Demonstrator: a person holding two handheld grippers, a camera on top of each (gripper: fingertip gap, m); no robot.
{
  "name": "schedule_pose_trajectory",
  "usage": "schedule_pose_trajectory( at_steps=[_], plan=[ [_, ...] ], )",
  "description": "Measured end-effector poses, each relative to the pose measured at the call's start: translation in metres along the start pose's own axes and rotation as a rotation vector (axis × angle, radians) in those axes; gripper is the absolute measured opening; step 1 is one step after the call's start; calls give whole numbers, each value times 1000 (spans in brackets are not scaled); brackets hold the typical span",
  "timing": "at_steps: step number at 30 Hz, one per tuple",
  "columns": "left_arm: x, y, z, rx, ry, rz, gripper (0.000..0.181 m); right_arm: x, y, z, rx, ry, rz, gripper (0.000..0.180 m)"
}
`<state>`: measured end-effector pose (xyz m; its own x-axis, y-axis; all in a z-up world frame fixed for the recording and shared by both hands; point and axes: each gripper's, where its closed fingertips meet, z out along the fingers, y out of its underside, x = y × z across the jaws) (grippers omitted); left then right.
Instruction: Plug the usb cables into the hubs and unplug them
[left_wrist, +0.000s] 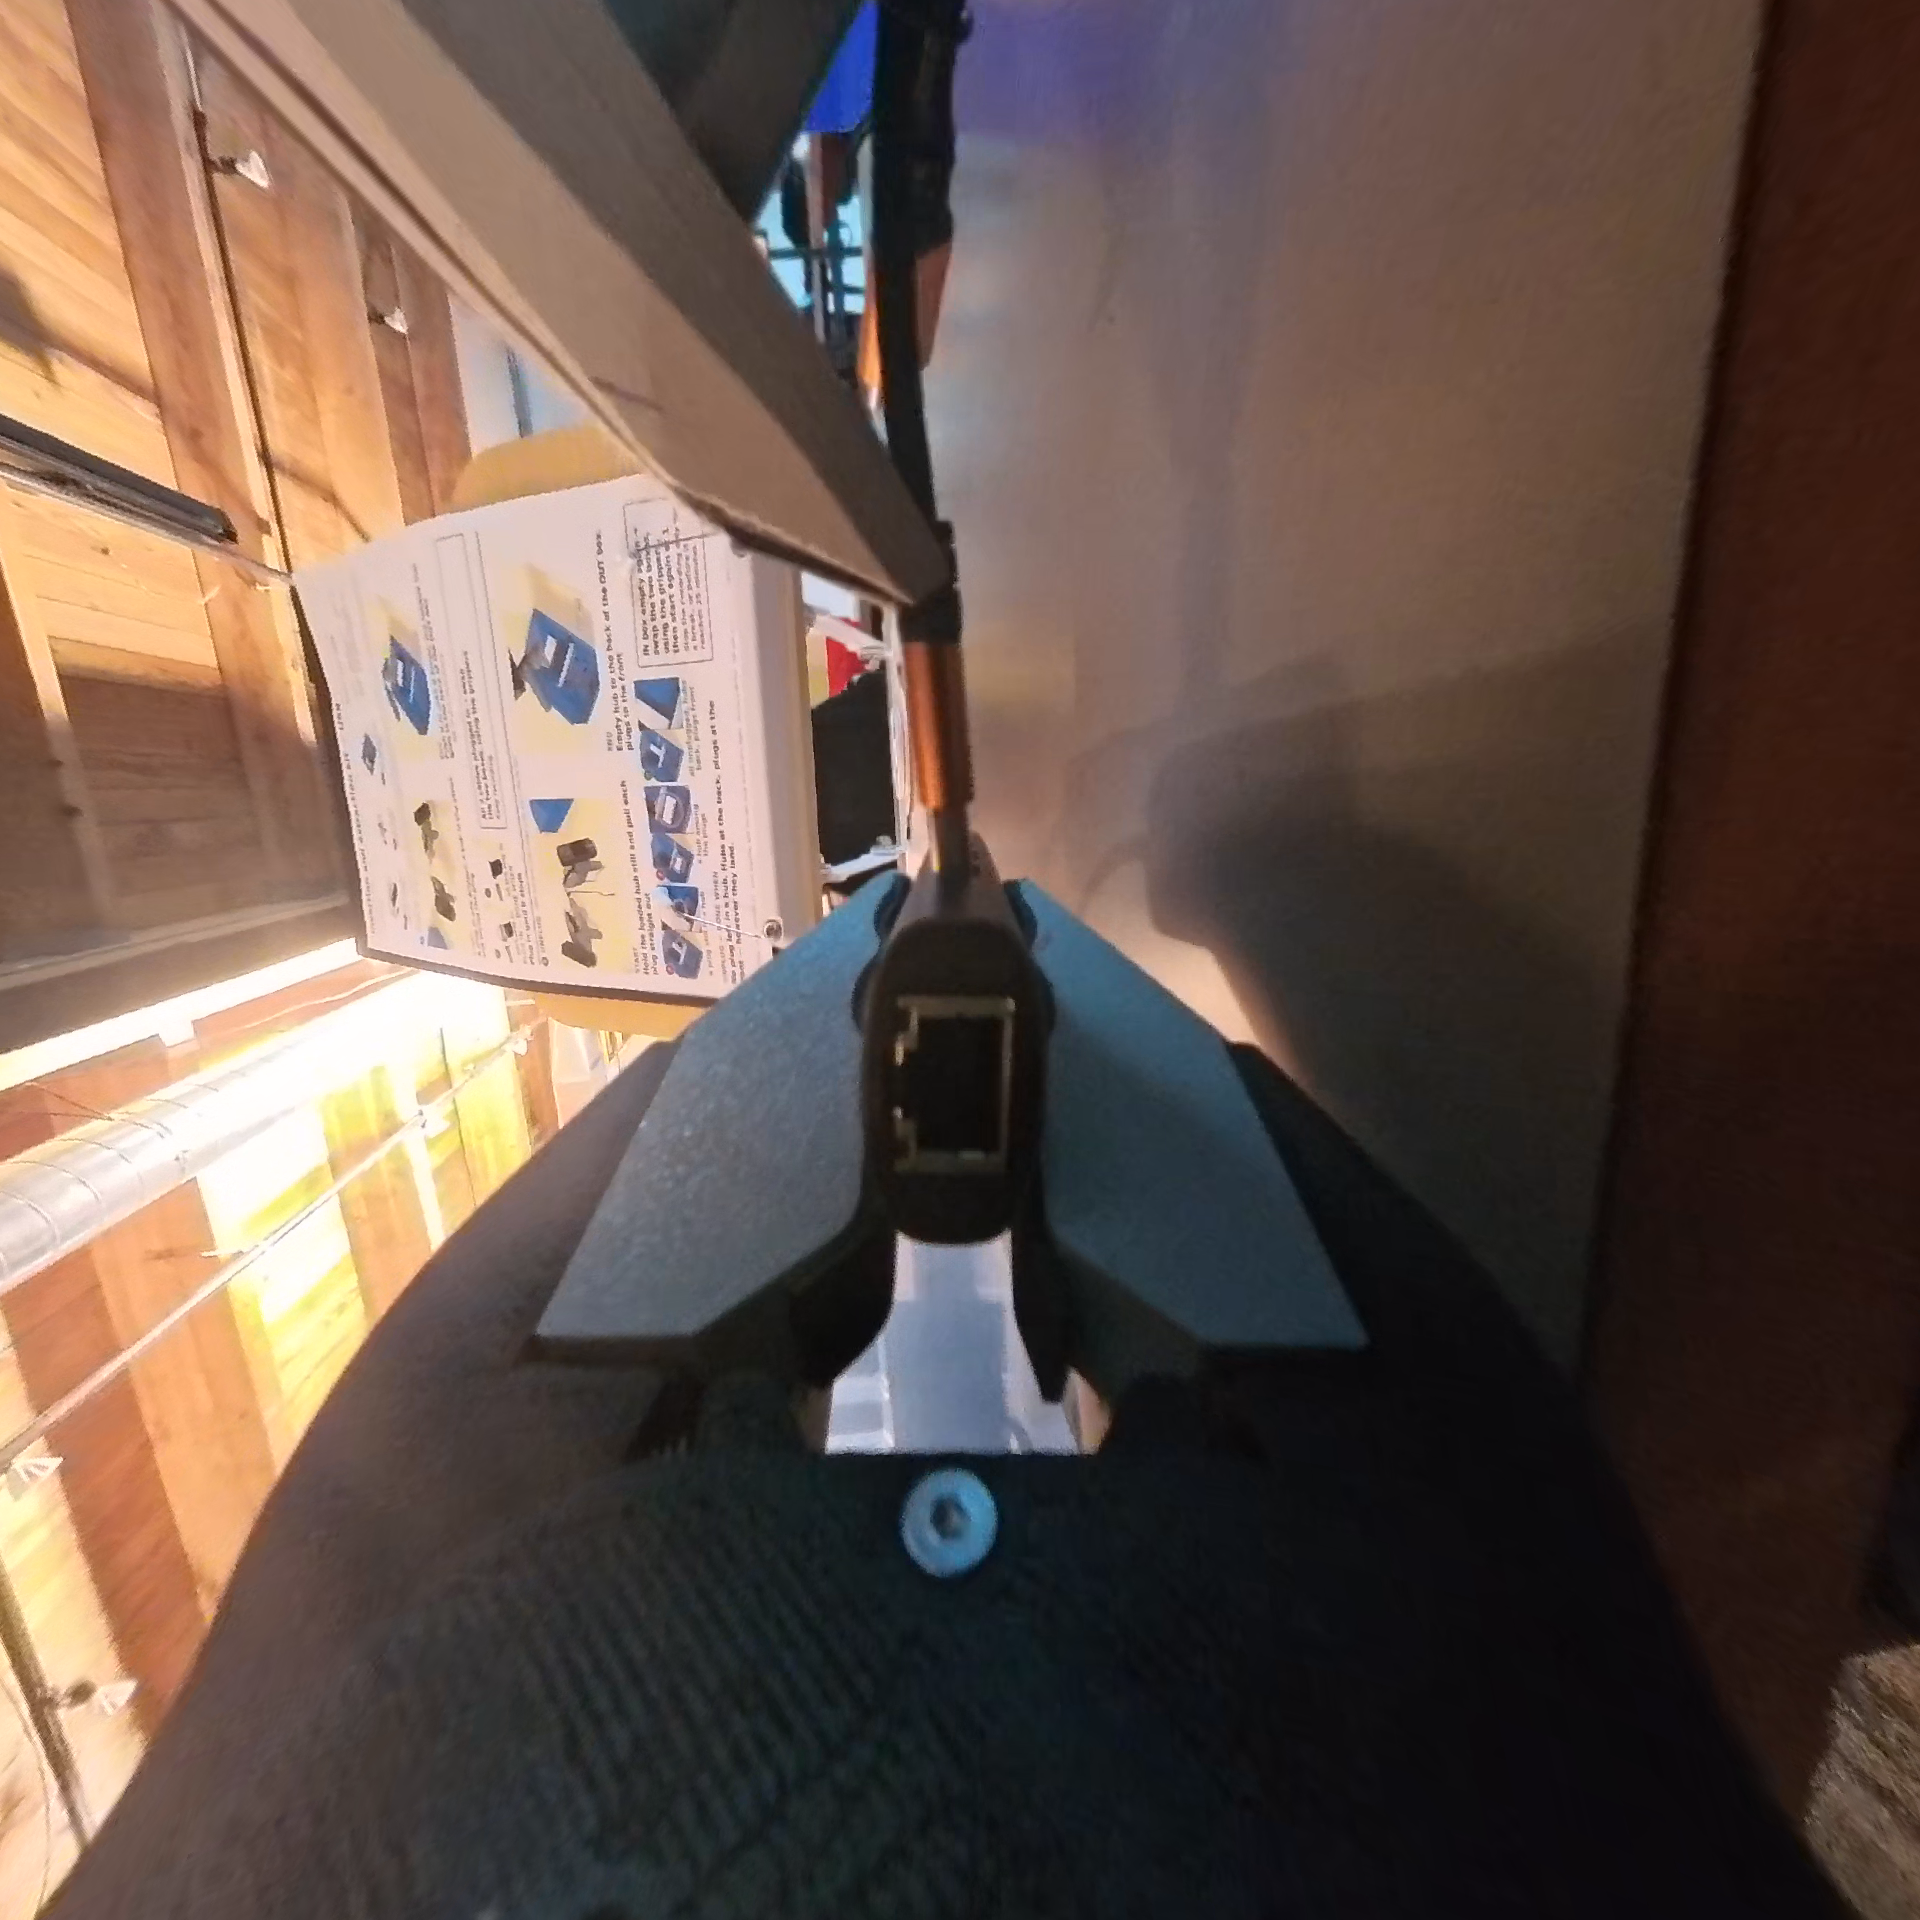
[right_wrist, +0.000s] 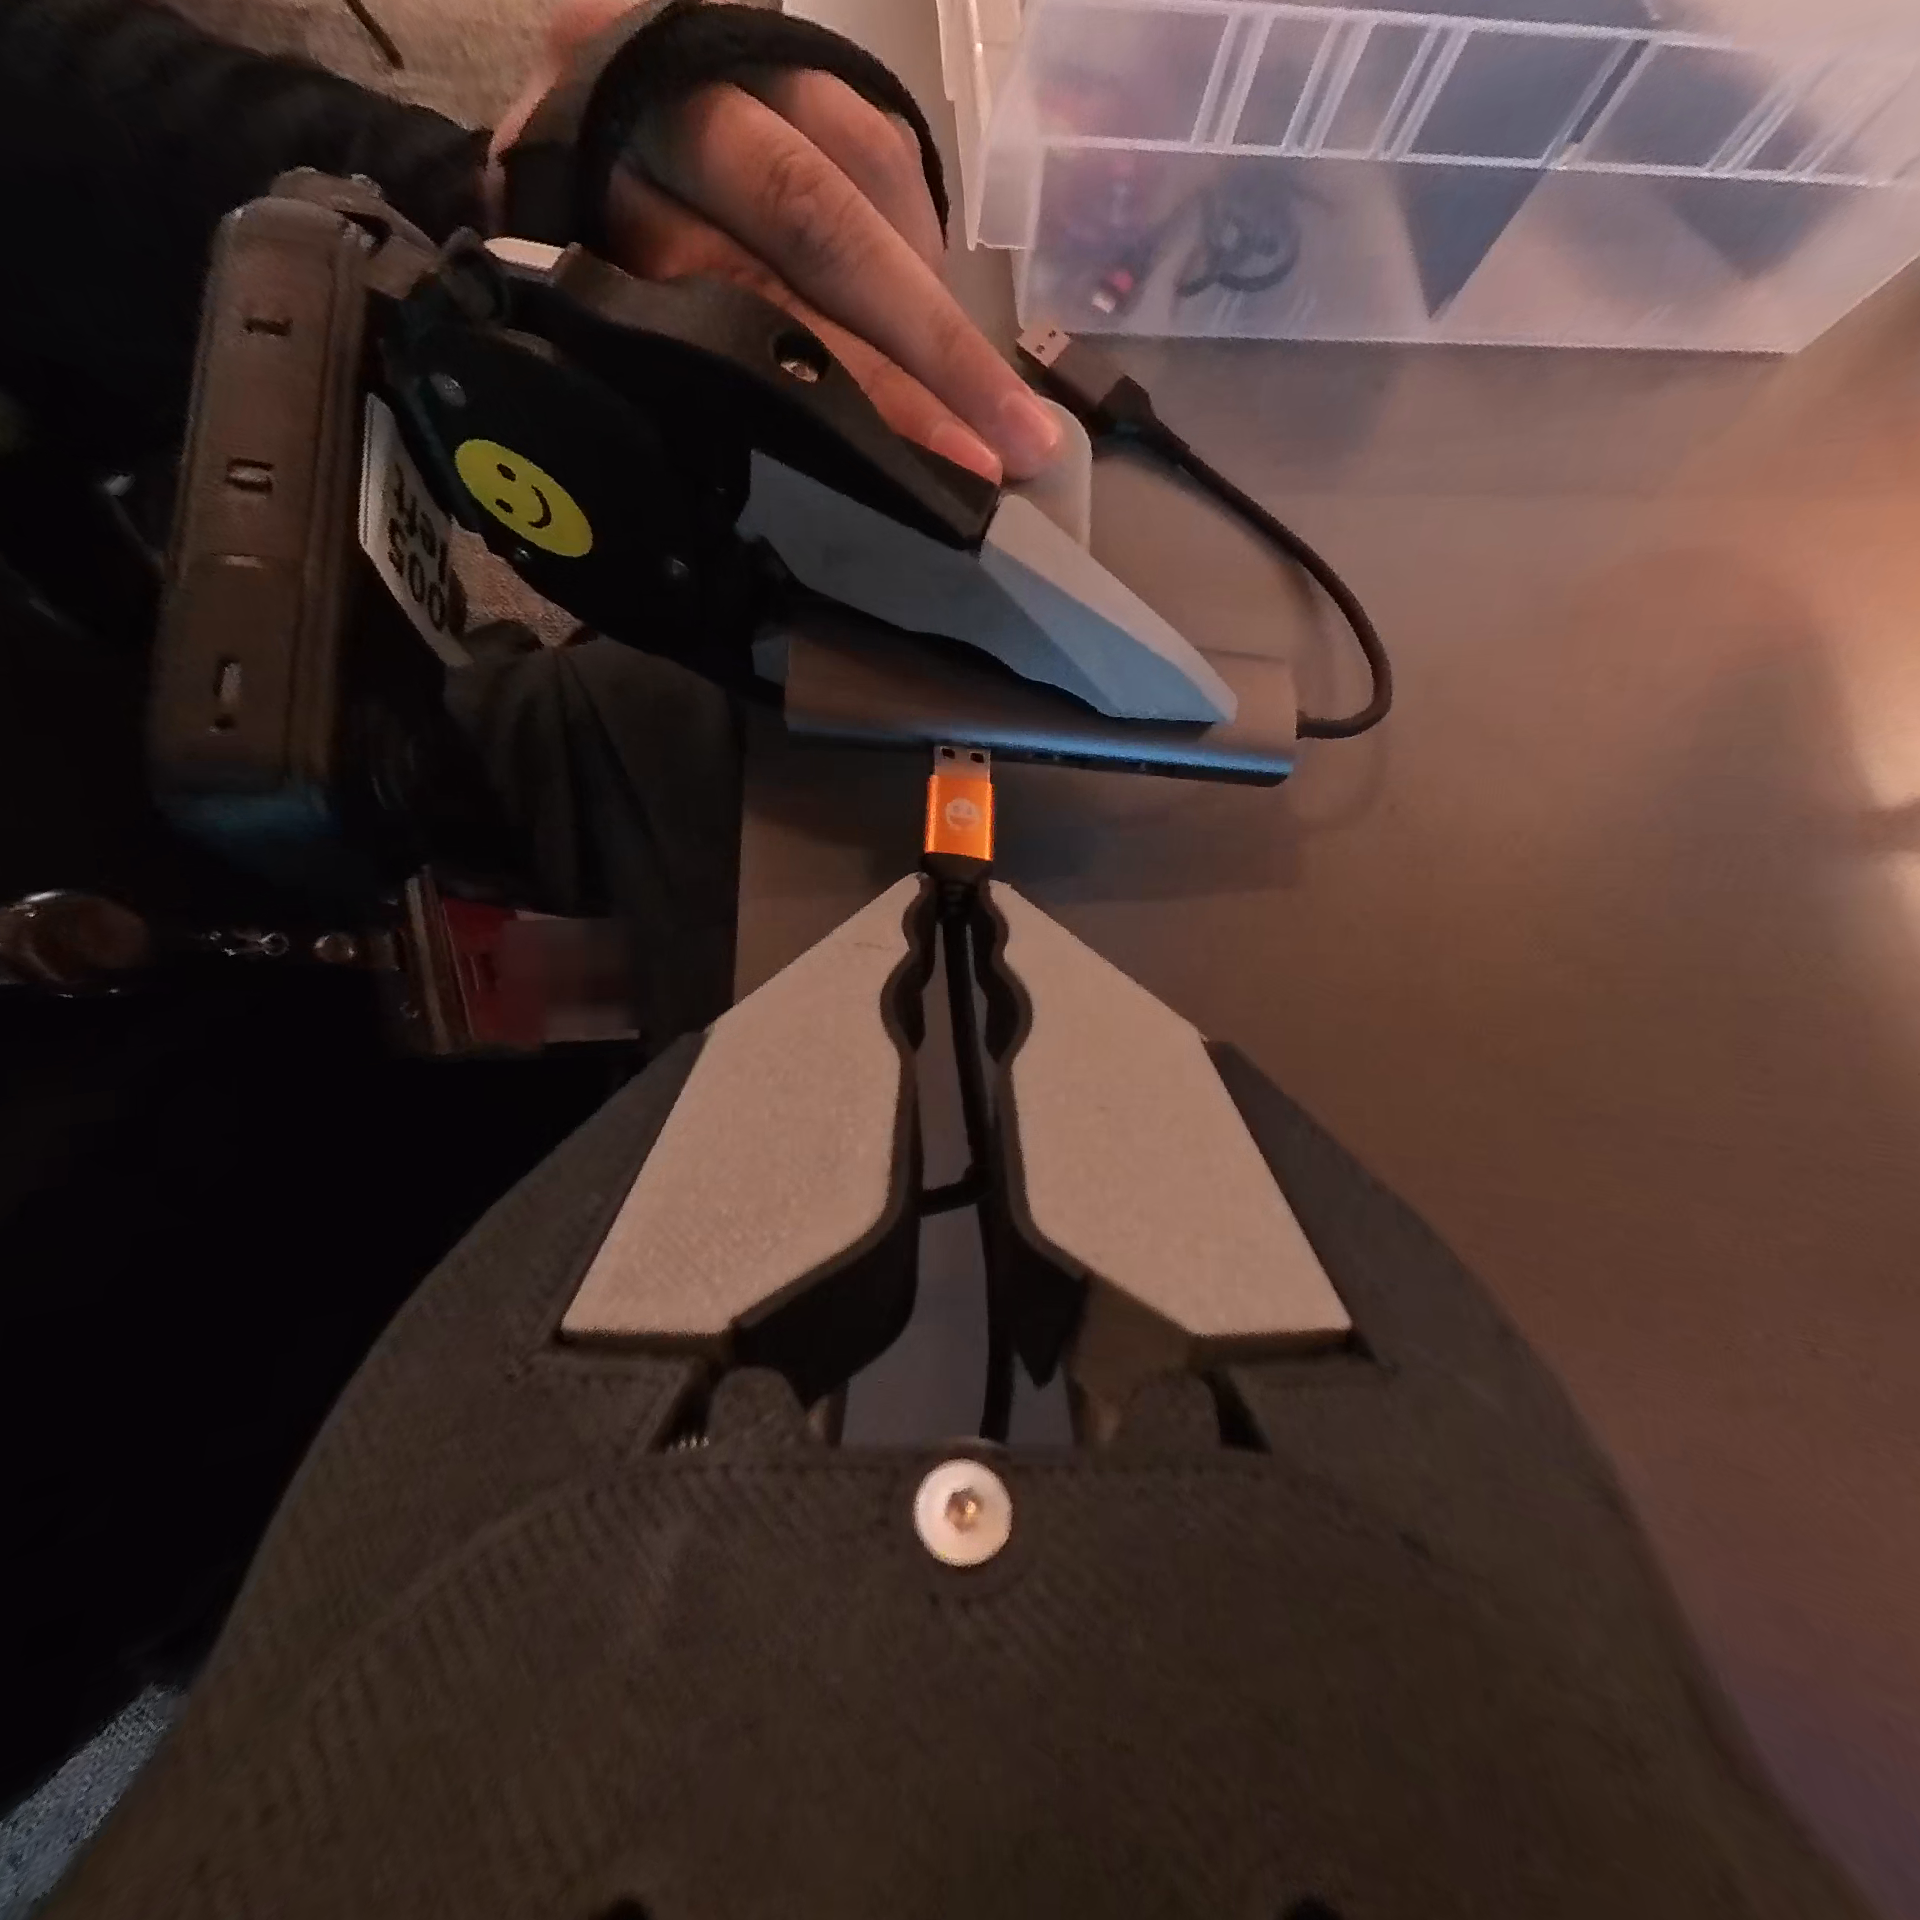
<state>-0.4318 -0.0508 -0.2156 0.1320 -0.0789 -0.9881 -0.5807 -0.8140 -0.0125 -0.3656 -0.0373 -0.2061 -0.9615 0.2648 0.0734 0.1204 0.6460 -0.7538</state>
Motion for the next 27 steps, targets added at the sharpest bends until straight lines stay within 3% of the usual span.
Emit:
schedule_pose_trajectory(
  at_steps=[27],
  plan=[
    [-2, 6, -1, -14, -14, -6, 14, 7, -3, 5, 61, 24, -12, 3]
  ],
)
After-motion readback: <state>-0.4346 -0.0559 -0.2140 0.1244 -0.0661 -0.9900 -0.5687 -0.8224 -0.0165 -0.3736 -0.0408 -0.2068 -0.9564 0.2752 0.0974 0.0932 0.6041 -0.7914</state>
